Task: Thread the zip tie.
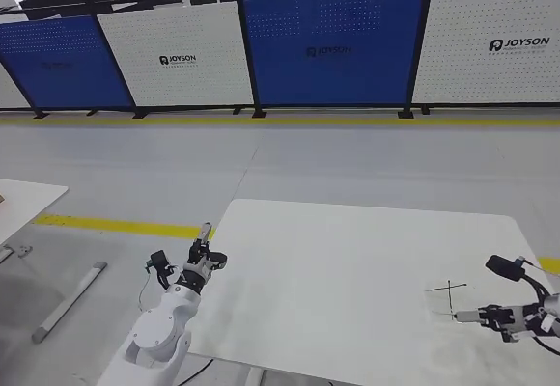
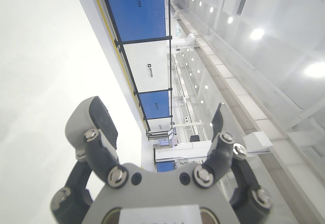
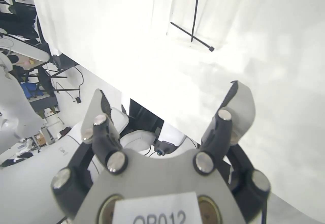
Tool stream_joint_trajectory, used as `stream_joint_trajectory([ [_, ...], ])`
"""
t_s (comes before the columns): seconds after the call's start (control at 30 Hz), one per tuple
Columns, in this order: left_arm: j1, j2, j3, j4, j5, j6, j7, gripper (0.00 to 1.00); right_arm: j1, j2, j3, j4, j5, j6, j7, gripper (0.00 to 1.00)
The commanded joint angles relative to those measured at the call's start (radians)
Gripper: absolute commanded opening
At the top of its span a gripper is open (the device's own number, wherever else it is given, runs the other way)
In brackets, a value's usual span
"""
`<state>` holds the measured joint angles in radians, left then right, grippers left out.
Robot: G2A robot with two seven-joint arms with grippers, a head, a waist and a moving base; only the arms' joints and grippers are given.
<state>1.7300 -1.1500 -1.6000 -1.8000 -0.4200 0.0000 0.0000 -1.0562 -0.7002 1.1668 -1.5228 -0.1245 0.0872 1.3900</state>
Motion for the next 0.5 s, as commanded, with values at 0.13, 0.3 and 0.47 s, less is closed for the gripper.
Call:
stream_joint_trajectory([
  [0.13,0.000,0.000,0.000,0.000,0.000,0.000,0.000,1.00,0.000,0.000,-0.001,0.000,0.000,0.000,0.000,1.00],
  [0.3,0.000,0.000,0.000,0.000,0.000,0.000,0.000,1.00,0.026,-0.004,0.015,0.070,0.042,0.059,-0.018,1.00],
  [0.47,0.000,0.000,0.000,0.000,0.000,0.000,0.000,1.00,0.084,-0.016,-0.026,0.120,0.049,0.147,0.000,1.00],
])
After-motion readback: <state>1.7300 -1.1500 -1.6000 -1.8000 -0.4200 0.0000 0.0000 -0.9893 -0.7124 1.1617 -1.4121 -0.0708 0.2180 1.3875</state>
